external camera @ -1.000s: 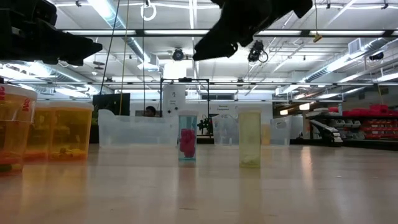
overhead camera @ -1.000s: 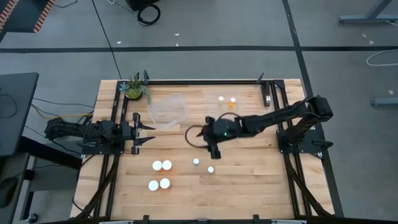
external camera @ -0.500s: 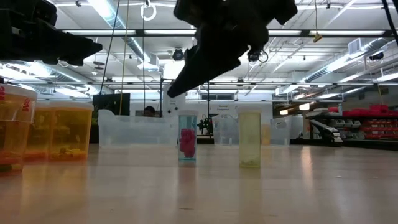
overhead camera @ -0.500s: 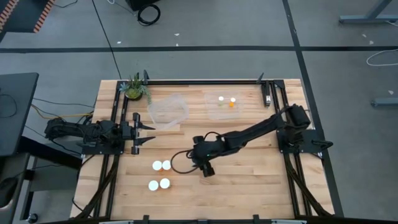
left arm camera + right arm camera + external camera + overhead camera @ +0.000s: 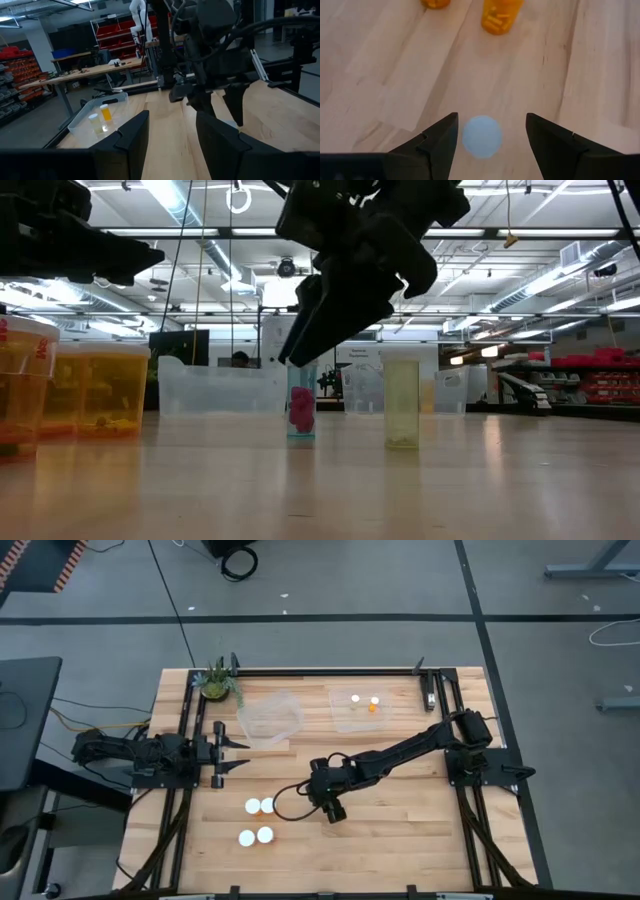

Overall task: Pick and place medicine bottles into bin by pill shape (circle, oval)
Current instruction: Put the blue pill bottle into the right transparent bin

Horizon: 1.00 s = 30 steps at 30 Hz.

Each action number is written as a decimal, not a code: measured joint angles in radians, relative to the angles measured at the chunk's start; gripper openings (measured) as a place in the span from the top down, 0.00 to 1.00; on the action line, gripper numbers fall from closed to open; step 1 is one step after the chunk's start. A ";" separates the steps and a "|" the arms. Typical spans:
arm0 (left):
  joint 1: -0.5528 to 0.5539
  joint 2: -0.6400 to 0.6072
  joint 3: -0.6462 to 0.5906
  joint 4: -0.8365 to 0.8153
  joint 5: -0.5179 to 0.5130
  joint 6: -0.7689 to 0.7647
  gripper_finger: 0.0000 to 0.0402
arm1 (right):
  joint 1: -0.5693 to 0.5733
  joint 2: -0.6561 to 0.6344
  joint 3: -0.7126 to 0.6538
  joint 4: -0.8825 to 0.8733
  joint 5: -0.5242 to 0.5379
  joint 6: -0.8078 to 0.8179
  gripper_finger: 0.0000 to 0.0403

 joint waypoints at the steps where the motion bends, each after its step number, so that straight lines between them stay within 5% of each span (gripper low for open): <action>1: 0.000 0.000 0.000 0.001 0.000 0.000 0.57 | 0.000 0.000 0.000 -0.002 0.000 -0.001 0.40; 30: 0.000 0.000 0.000 0.001 0.000 0.000 0.57 | -0.006 0.000 -0.049 0.009 -0.010 0.022 0.67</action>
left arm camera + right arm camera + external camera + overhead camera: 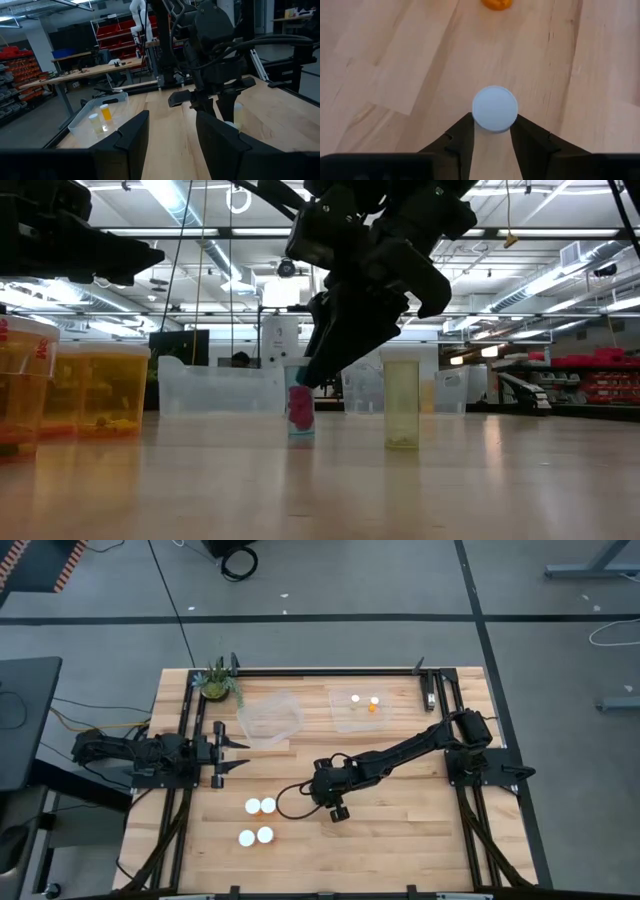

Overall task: Pick and place medicine bottles into bin by pill shape (circle, oval)
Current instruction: Put the blue pill bottle into the right transparent bin

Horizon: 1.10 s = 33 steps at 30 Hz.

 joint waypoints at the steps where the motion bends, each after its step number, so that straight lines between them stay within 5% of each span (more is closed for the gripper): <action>1: 0.000 0.000 0.000 0.000 0.000 0.000 0.57 | 0.000 0.000 0.000 0.000 -0.001 0.000 0.68; 33: 0.000 0.000 0.000 0.000 0.000 0.000 0.57 | -0.046 -0.006 0.000 -0.004 -0.003 0.005 0.74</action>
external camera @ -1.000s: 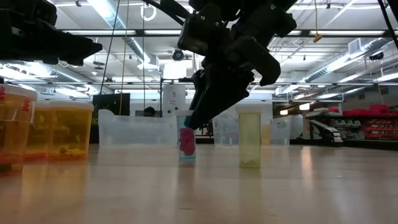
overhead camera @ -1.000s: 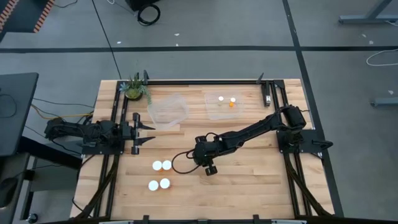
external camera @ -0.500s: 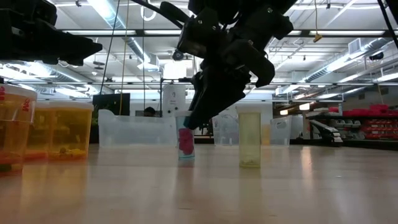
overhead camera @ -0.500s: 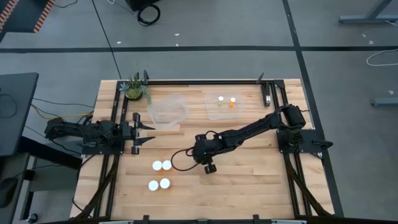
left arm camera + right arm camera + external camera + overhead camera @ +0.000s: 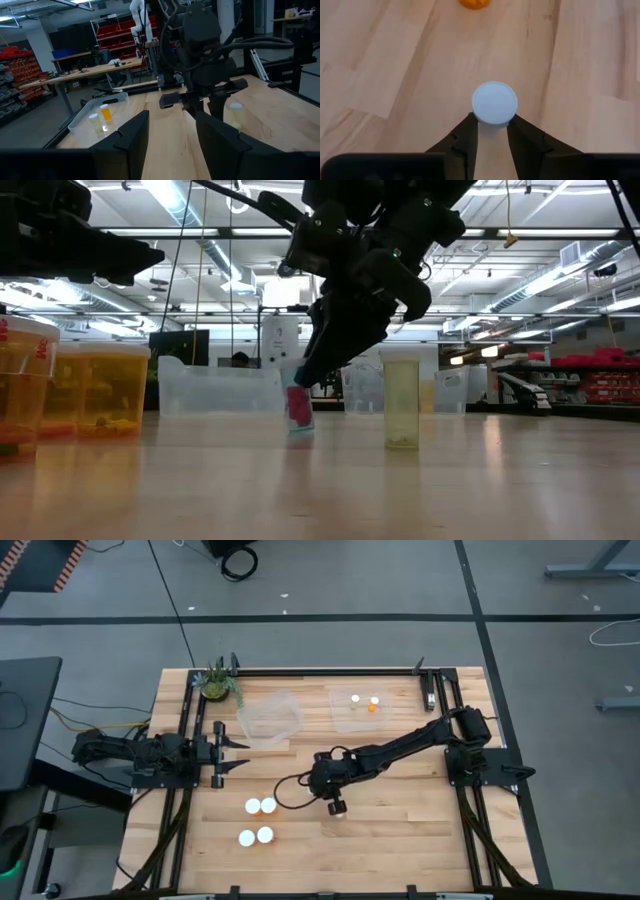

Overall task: Pick and place medicine bottles into bin by pill shape (circle, oval)
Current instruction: Put the blue pill bottle into the right transparent bin

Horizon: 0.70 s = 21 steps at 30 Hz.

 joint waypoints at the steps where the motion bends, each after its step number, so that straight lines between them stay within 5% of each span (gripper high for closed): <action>1: 0.000 0.000 0.000 0.000 0.000 0.000 0.57 | 0.000 -0.003 0.000 -0.002 0.000 0.000 0.74; 21: 0.000 0.000 0.000 0.000 0.000 0.000 0.57 | -0.075 -0.208 0.000 -0.187 0.048 -0.017 0.74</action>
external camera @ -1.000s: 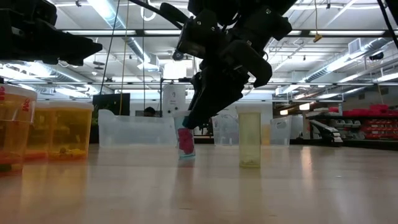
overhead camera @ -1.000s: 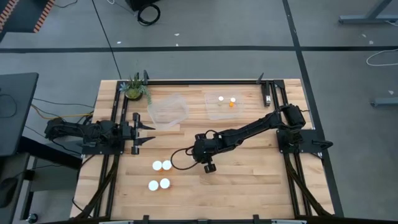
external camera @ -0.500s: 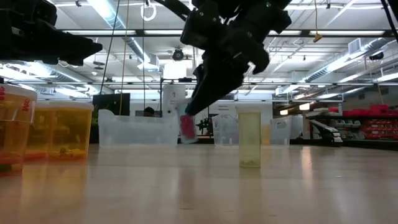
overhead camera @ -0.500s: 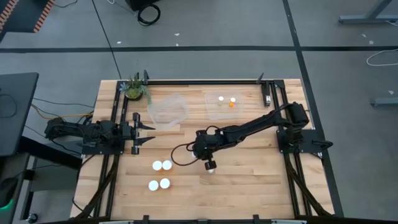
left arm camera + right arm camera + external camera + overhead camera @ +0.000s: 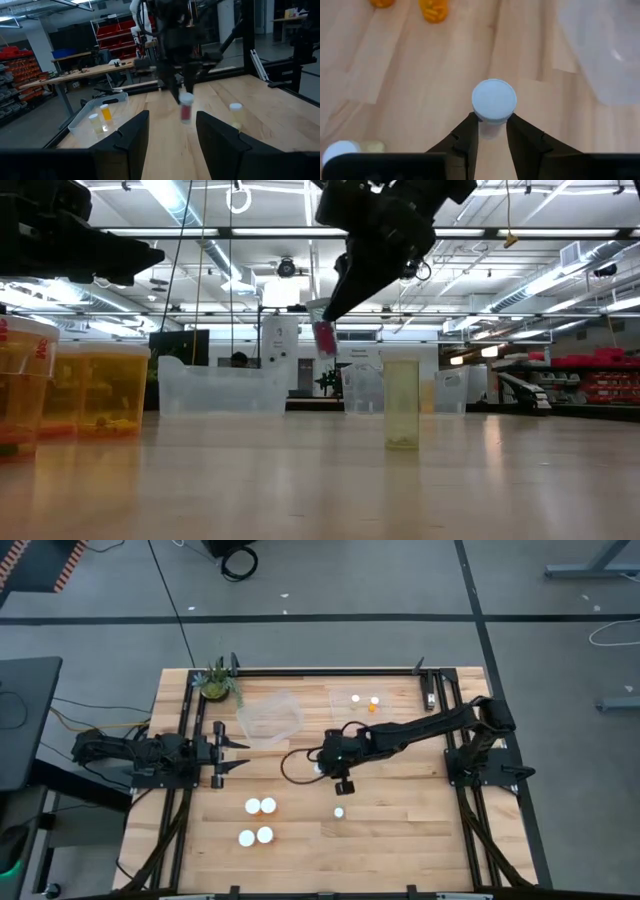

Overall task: Pick and place medicine bottles into bin by pill shape (circle, oval)
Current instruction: Put the blue pill bottle into the right transparent bin

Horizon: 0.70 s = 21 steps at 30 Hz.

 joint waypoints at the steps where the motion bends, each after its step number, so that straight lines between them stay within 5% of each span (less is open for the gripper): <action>1: 0.000 0.000 0.000 0.000 0.000 0.000 0.57 | -0.007 -0.011 0.000 -0.019 0.006 0.000 0.74; 21: 0.000 0.000 0.000 0.000 0.000 0.000 0.57 | -0.203 -0.168 -0.001 -0.206 0.045 -0.045 0.74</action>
